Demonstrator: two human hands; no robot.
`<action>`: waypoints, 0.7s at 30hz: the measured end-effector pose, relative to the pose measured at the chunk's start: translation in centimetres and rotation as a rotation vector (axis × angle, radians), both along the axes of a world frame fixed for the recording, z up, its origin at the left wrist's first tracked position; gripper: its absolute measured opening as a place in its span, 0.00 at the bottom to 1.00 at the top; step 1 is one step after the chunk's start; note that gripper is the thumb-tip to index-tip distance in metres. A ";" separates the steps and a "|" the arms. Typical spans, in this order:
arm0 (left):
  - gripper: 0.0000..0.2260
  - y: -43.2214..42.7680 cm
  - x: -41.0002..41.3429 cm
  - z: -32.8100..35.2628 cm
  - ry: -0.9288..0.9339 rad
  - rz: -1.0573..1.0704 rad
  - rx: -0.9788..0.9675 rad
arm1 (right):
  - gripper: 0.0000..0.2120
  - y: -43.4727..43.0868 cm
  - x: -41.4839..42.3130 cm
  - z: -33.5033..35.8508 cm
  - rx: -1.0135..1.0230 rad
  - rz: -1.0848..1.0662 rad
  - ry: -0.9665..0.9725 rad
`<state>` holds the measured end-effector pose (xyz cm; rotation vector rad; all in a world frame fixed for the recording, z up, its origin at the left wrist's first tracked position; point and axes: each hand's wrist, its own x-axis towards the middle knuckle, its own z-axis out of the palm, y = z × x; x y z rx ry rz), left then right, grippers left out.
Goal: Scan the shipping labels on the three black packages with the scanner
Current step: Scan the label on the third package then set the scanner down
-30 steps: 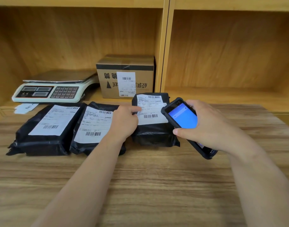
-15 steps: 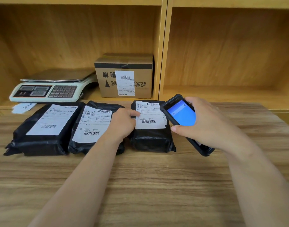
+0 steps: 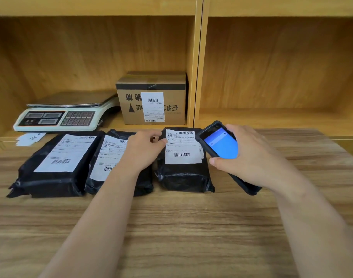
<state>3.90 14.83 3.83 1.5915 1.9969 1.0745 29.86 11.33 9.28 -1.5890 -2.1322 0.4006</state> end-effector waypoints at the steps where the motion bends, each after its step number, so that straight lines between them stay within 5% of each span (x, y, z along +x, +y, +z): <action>1: 0.16 0.0 0.0 0.1 0.017 -0.015 -0.001 | 0.34 0.0 0.0 0.0 0.000 -0.006 -0.008; 11: 0.18 -1.2 3.9 1.9 0.282 -0.153 0.161 | 0.28 -0.1 -0.2 0.1 0.023 -0.015 0.006; 21: 0.16 -1.5 5.3 1.3 0.305 -0.323 0.150 | 0.19 -1.4 1.0 -0.3 0.057 -0.048 0.044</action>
